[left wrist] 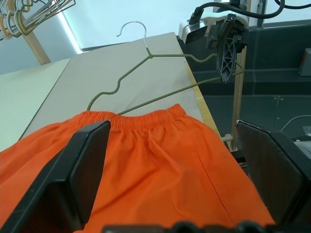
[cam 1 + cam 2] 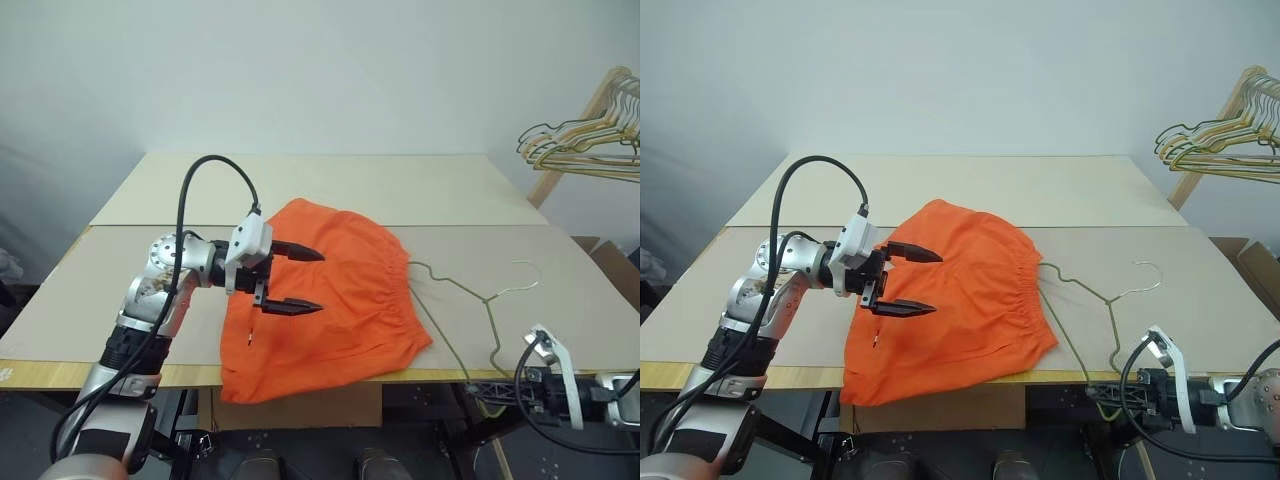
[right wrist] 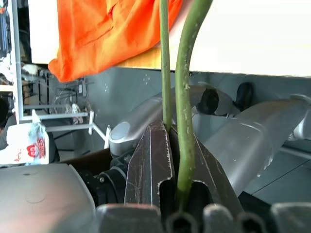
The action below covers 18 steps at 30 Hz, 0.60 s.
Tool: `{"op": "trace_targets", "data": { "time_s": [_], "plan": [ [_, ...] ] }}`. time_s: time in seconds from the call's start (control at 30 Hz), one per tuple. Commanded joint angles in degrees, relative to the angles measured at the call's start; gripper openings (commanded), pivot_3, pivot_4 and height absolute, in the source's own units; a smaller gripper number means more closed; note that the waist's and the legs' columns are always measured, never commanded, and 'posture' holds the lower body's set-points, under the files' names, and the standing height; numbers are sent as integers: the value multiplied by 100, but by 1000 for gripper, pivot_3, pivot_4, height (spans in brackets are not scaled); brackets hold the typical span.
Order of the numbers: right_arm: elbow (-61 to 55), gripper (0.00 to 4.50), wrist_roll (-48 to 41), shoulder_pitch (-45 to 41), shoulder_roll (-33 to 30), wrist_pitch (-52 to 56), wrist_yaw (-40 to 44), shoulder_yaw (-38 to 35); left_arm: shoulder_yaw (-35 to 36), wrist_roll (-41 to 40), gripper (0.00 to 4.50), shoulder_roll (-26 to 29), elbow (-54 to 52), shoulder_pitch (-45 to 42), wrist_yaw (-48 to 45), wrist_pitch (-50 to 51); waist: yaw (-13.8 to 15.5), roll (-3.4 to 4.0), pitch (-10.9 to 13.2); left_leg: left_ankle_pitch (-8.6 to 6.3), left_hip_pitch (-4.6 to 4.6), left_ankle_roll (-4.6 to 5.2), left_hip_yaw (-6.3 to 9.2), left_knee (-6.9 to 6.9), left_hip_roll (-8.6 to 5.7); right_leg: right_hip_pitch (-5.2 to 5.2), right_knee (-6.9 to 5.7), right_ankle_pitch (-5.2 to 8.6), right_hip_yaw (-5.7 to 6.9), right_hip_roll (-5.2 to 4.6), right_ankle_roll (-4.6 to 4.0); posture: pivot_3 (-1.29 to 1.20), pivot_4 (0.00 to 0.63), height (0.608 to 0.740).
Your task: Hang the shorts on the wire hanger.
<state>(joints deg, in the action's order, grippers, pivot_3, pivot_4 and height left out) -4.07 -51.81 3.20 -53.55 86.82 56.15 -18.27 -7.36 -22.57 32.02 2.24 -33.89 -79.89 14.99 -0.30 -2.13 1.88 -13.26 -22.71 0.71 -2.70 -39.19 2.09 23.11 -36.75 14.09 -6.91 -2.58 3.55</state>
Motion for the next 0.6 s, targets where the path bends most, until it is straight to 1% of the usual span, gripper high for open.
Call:
{"op": "trace_targets", "data": {
  "time_s": [0.03,0.17,0.23,0.37,0.47,0.6],
  "plan": [
    [-36,0,32,-249,-63,12,-49,378,63,-44,4478,49,-57,-203,4,-81,-1,-1,0,0,1,0,0,0,0,0,0,0,0,0,0,111,0,740],
    [139,0,407,-555,-140,-81,-231,1075,43,-16,4478,50,-51,-222,15,-95,0,-1,1,0,2,0,0,0,2,2,0,0,0,2,-2,111,0,740],
    [214,0,482,-685,-125,-82,-269,1204,42,-11,4478,61,-50,-224,13,-98,9,-1,1,0,-2,0,0,0,1,5,0,0,-1,2,-2,120,0,740],
    [253,0,226,-723,-210,-127,85,930,40,13,4478,94,-54,-225,9,-110,54,-2,1,0,-5,0,1,0,1,5,3,0,0,2,-2,125,0,740],
    [257,0,178,-606,-340,-227,301,900,37,32,4478,108,-42,-238,14,-124,102,-3,2,0,-9,0,1,0,1,8,3,0,1,2,-1,127,0,740],
    [720,0,327,-712,-232,-324,176,768,20,36,4478,104,-50,-242,32,-130,111,-5,4,0,-9,0,1,0,1,7,5,0,2,1,-2,128,0,740]
  ]
}}
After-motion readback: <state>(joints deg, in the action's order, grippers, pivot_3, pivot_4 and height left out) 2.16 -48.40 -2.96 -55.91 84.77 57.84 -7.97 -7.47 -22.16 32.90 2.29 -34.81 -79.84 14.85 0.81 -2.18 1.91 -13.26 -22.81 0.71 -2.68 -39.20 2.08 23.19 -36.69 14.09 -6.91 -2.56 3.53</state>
